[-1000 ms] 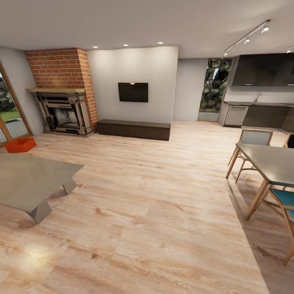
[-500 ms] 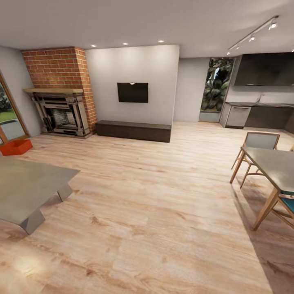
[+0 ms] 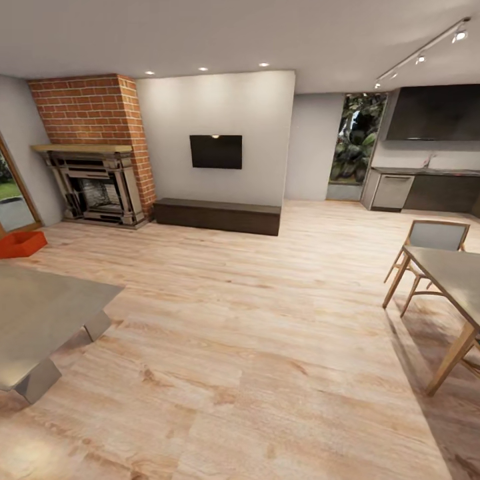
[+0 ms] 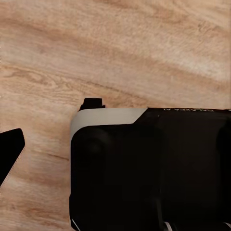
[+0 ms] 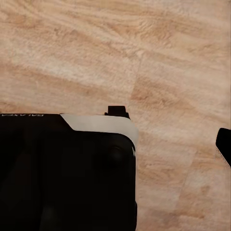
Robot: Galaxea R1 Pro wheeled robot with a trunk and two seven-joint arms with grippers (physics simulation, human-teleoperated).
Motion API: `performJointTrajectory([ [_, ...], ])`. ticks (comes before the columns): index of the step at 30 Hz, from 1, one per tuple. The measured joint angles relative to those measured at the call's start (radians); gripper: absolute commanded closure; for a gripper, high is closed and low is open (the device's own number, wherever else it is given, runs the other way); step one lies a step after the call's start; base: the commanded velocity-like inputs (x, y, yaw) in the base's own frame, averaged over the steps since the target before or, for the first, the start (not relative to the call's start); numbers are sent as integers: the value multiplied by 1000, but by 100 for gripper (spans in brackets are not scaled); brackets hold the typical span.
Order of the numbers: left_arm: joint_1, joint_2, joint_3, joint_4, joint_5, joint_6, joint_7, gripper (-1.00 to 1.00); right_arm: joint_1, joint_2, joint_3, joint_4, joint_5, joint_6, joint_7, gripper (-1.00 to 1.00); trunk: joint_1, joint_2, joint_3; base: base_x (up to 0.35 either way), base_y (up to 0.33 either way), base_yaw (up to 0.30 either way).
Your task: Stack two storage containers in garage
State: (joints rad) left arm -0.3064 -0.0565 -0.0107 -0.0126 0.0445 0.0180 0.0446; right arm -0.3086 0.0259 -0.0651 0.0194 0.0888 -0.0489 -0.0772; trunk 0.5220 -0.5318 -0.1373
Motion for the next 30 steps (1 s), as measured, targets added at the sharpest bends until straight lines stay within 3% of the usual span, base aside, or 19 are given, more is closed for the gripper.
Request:
performJointTrajectory([
  [30, 0, 0, 0, 0, 0, 0, 0, -100, 0, 0, 1, 0, 0, 1, 0, -100, 0, 0, 0, 337, 0, 0],
])
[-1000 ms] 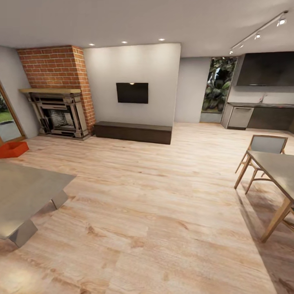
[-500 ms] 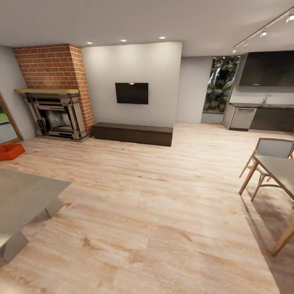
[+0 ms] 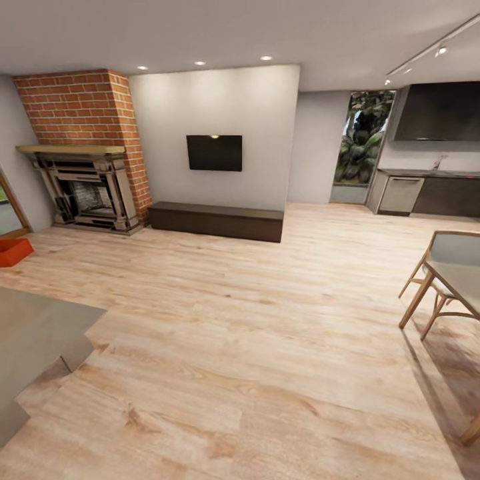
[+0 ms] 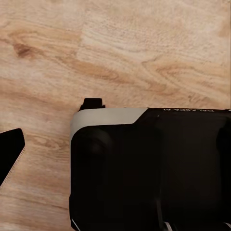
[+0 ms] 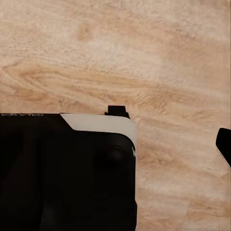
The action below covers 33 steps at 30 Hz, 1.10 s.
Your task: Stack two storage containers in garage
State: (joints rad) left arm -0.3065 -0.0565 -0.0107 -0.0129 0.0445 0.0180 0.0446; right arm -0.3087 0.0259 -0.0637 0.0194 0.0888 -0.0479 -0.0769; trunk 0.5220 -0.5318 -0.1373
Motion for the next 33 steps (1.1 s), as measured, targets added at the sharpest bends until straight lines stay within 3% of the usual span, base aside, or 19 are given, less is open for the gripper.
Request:
performJointTrajectory([
  [33, 0, 0, 0, 0, 0, 0, 0, -100, 0, 1, 0, 0, 0, 2, 0, -100, 0, 0, 0, 337, 0, 0],
])
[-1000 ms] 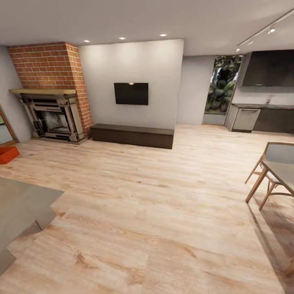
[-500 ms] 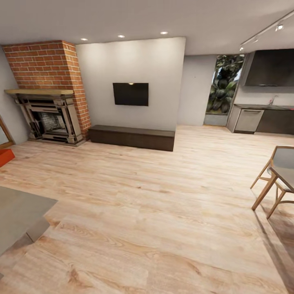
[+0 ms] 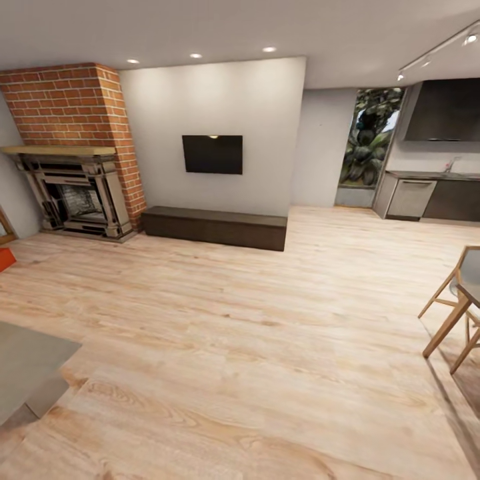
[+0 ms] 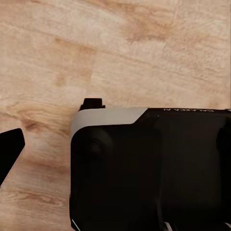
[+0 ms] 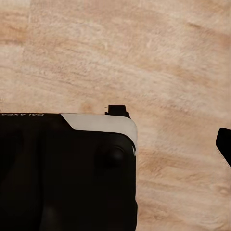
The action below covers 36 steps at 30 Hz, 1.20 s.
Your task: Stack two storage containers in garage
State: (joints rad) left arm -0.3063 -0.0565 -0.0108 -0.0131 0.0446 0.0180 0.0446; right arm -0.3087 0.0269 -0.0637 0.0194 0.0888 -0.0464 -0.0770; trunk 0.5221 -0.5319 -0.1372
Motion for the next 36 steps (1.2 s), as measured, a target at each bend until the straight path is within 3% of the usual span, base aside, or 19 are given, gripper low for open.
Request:
performJointTrajectory([
  [36, 0, 0, 0, 0, 1, 0, 0, -100, 0, -1, 0, 0, 0, 0, 0, -100, 0, 0, 0, 337, 0, 0],
])
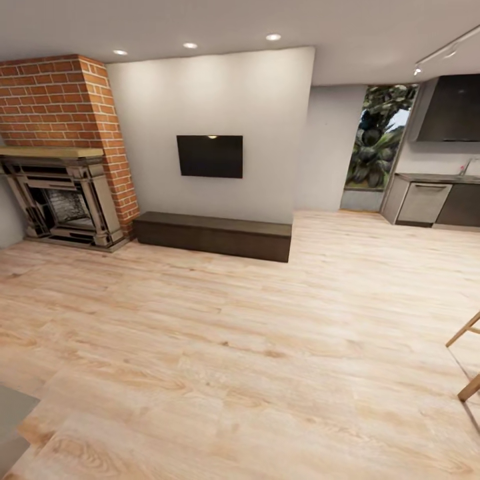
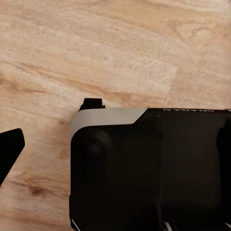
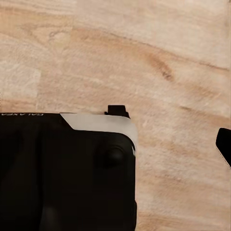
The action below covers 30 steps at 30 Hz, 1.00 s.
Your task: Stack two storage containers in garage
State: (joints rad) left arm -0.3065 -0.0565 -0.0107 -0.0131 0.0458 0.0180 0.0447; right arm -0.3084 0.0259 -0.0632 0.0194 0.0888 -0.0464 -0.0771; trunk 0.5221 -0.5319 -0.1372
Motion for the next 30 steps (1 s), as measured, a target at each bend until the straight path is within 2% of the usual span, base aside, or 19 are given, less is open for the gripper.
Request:
performJointTrajectory([
  [17, 0, 0, 0, 0, 0, 0, 0, -100, 0, 0, 0, 0, 0, -1, 0, -100, 0, 0, 0, 337, 0, 5],
  [30, 0, 0, 0, 0, 0, -6, 0, -100, 0, 0, 1, 0, 0, -1, 0, -100, 0, 0, 0, 325, 0, 147],
])
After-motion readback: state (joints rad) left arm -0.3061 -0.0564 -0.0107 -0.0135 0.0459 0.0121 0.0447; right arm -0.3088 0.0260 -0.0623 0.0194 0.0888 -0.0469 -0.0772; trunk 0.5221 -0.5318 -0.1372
